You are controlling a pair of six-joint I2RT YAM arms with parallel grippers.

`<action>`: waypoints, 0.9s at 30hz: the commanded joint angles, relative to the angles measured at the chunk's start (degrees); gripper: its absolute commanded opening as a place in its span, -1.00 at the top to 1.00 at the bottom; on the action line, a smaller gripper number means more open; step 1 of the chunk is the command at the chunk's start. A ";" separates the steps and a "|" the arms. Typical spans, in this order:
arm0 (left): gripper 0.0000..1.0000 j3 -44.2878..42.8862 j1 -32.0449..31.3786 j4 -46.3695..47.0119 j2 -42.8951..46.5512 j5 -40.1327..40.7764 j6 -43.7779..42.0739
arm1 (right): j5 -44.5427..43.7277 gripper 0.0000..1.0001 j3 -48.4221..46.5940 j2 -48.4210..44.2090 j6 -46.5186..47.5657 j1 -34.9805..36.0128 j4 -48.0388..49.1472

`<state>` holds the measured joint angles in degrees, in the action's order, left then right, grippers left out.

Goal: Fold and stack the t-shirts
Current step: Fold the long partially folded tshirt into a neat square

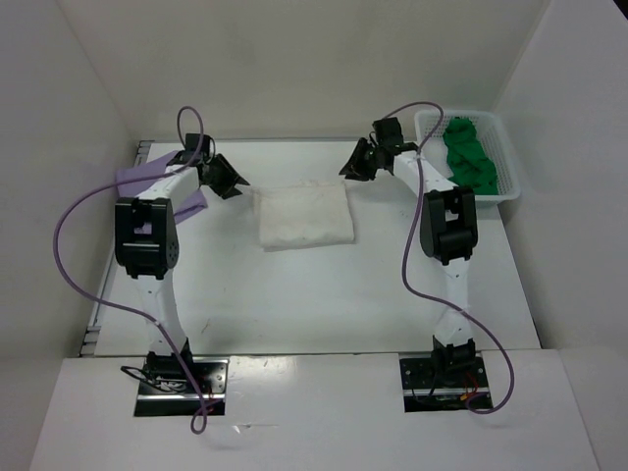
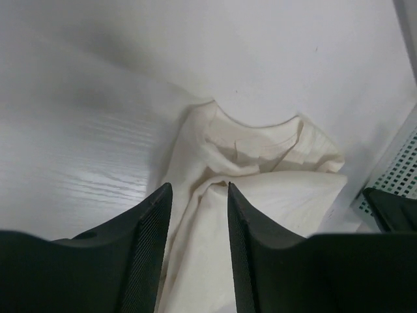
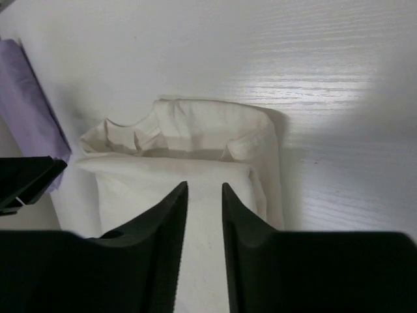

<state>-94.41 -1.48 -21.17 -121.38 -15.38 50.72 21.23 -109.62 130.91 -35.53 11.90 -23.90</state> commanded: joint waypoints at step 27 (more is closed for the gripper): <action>0.10 34.38 -14.17 18.97 13.96 -11.69 4.04 | 15.33 0.99 -19.47 20.32 2.21 6.56 -3.77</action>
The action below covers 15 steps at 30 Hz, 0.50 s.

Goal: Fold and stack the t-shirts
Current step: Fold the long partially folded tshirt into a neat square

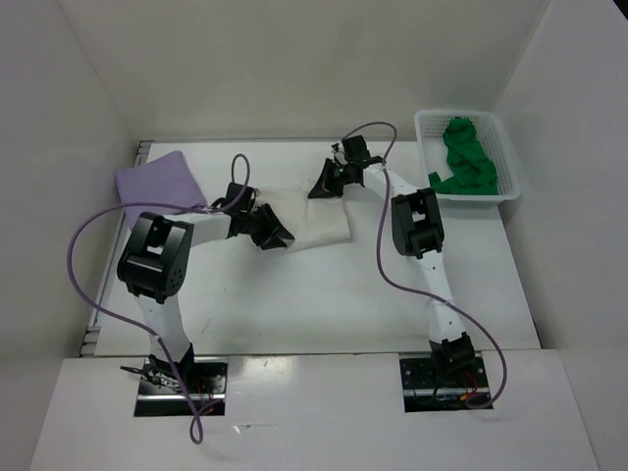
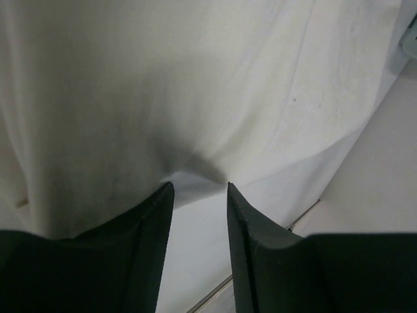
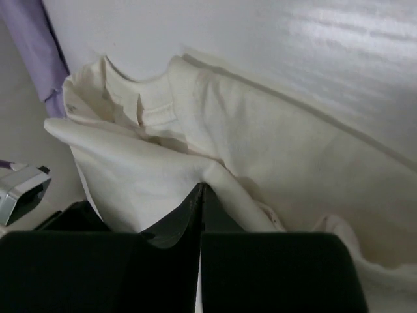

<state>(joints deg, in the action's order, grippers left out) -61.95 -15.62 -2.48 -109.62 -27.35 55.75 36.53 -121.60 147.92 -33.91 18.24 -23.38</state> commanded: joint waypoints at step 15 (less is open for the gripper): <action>-0.82 3.77 10.60 -7.72 11.55 6.08 -9.51 | -2.51 0.07 -8.94 -12.81 4.81 1.36 -8.10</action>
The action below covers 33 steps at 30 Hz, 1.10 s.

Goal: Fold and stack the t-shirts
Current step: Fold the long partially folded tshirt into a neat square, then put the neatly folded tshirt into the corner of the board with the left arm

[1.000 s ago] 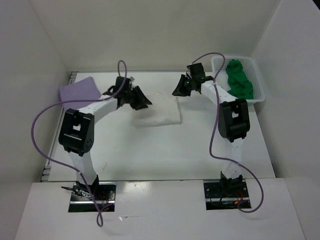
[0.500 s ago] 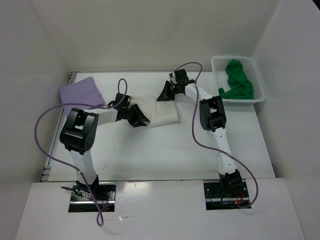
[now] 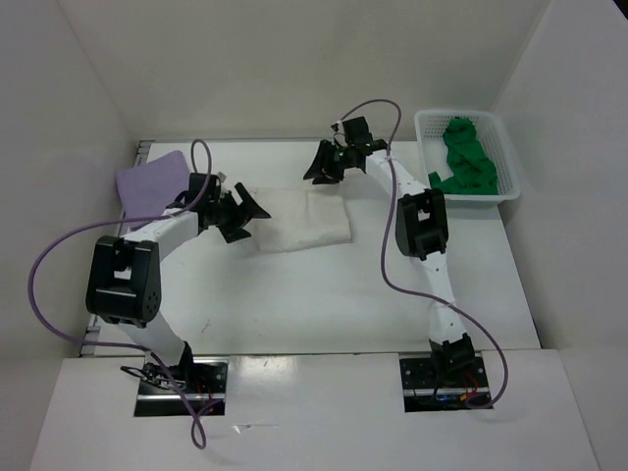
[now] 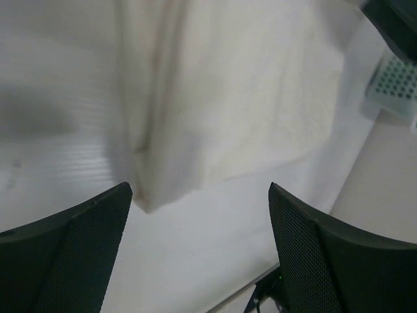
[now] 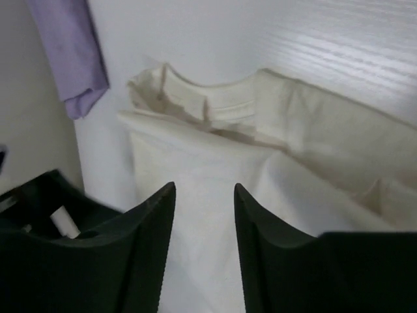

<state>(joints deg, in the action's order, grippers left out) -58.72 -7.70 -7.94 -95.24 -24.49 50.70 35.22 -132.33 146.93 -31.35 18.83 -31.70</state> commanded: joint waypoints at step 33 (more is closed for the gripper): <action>0.85 -35.89 22.97 -2.10 -12.46 -6.00 1.06 | 1.95 -0.02 63.87 -66.17 -1.69 -10.92 13.95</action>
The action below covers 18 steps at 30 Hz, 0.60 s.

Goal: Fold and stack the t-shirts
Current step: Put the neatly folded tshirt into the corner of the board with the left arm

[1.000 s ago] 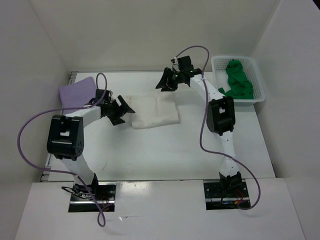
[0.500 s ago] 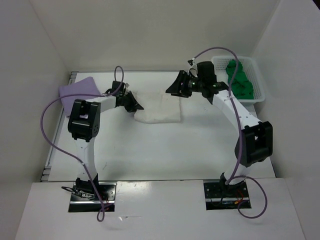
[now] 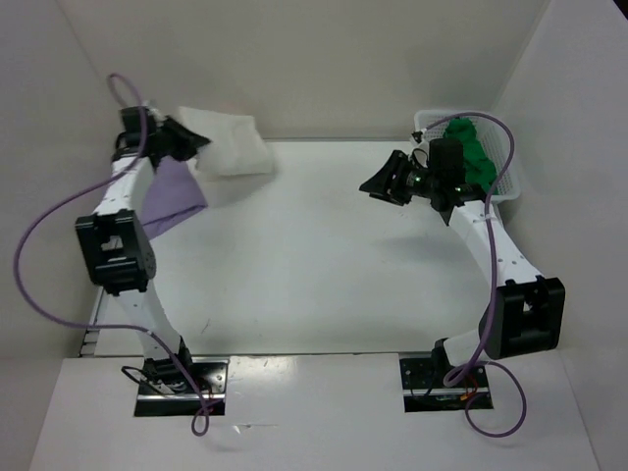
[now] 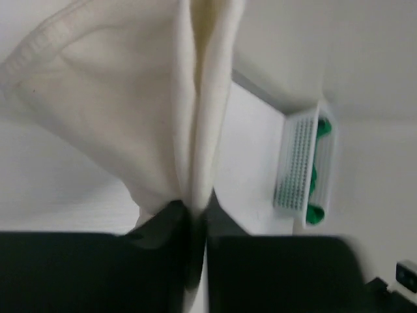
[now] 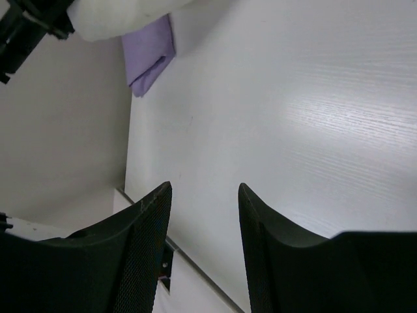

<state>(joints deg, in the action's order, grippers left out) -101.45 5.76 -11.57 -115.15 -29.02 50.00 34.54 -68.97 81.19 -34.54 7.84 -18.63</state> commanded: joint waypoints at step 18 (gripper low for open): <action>-0.99 48.35 15.97 -0.83 42.12 2.04 -0.96 | -18.42 0.63 -13.08 11.69 -0.53 -0.45 1.16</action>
<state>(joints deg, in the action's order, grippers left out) -55.48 26.17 -14.72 -74.94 -25.76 50.68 27.42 -74.08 89.86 -35.33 7.84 -18.92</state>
